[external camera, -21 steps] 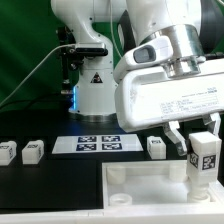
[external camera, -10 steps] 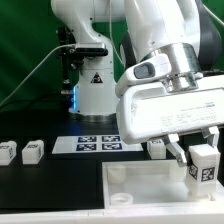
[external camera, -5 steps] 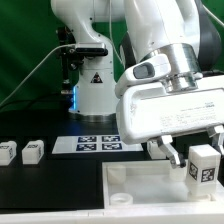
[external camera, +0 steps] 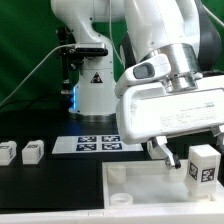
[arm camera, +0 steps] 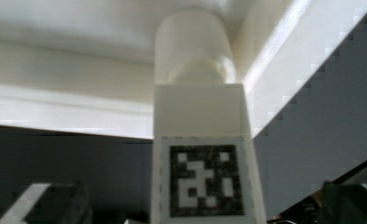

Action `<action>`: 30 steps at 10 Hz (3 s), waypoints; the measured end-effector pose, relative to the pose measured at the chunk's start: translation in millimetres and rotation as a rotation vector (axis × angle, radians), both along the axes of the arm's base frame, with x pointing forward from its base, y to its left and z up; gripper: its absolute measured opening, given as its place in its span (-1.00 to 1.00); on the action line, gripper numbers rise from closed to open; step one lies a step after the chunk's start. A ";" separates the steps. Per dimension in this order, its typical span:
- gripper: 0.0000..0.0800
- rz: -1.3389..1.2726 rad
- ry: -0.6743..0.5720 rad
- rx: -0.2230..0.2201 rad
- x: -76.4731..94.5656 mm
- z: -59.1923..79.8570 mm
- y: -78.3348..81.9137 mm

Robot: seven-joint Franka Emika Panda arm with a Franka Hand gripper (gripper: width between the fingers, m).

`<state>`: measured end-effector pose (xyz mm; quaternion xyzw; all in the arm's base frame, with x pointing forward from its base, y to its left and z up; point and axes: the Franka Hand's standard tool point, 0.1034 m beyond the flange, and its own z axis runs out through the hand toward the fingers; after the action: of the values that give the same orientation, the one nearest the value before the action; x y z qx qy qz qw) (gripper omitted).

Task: Assemble one leg

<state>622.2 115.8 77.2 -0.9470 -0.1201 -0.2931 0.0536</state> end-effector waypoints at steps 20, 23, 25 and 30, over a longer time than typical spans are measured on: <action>0.62 0.028 0.745 -0.057 9.4 13.5 7.5; 0.62 0.006 0.694 -0.051 14.6 8.9 9.2; 0.62 0.004 0.692 -0.046 13.8 2.7 7.6; -0.25 -0.094 0.708 -0.019 13.7 2.4 6.8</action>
Offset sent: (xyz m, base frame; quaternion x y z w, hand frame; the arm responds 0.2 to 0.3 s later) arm 0.0000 0.0000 0.0000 0.0000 0.0000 0.0000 1.0000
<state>635.9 122.6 79.6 -0.9948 -0.0531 0.0521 0.0695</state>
